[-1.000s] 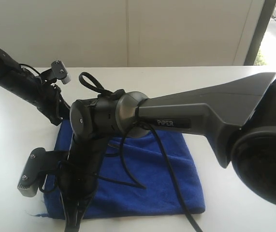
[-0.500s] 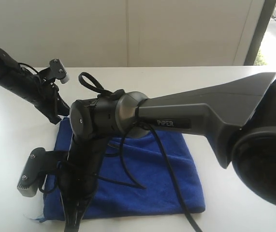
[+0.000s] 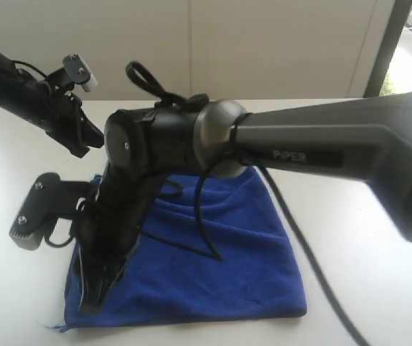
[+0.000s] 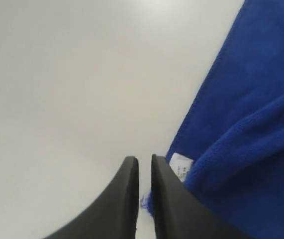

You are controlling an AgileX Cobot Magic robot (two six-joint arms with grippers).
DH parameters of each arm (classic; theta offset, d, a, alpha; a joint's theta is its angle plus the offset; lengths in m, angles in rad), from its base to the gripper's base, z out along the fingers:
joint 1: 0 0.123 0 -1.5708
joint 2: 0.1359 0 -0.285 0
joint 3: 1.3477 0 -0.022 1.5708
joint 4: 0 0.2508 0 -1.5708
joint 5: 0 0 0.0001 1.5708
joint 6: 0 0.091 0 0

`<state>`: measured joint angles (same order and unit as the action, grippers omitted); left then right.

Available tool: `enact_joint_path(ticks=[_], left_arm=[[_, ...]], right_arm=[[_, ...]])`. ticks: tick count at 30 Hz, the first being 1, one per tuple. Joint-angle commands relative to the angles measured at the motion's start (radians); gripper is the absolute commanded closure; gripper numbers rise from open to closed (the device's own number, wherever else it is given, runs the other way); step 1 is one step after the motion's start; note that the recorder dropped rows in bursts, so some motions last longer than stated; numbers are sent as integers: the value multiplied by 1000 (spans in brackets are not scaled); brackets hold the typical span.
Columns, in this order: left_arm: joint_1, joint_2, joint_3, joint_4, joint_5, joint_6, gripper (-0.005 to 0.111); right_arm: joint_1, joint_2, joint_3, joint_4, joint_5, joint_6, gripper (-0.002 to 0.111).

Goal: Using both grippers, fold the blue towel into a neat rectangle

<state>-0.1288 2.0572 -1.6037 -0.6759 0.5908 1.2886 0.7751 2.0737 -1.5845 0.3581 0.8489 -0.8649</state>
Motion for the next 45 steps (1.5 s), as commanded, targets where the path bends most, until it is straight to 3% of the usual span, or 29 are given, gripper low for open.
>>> enact_joint_path(ticks=[1, 4, 5, 7, 11, 13, 15, 19, 23, 30, 33, 45], left_arm=[[-2, -67, 8, -22, 195, -73, 91], [-2, -84, 8, -28, 328, -112, 107], [-4, -89, 23, -75, 426, -112, 107], [-31, -105, 85, -120, 483, -105, 107], [-106, -136, 201, -92, 418, -105, 107], [-196, -184, 332, 18, 239, -177, 107], [-236, -212, 415, 60, 141, -229, 107], [-243, -214, 516, 60, 15, -287, 107], [-243, -214, 569, 58, -52, -292, 107], [-243, -214, 616, 58, -111, -292, 107], [-243, -214, 616, 58, -111, -292, 107], [-243, -214, 616, 58, -111, -292, 107]], right_arm=[[-65, -100, 2, -150, -15, 158, 66], [-157, -148, 2, -245, 25, 245, 70], [-232, -169, 2, -243, 33, 241, 70], [-330, -182, 2, -243, 2, 221, 70], [-431, -171, 2, -202, -44, 147, 70], [-510, -140, -10, -18, -47, -20, 70], [-538, -70, -79, 44, -3, -82, 70], [-542, 133, -340, 35, 208, -150, 75], [-542, 242, -474, 33, 252, -233, 76], [-522, 313, -488, 14, 178, -315, 76], [-509, 344, -488, -118, 90, -317, 76], [-509, 365, -488, -240, 146, -317, 76]])
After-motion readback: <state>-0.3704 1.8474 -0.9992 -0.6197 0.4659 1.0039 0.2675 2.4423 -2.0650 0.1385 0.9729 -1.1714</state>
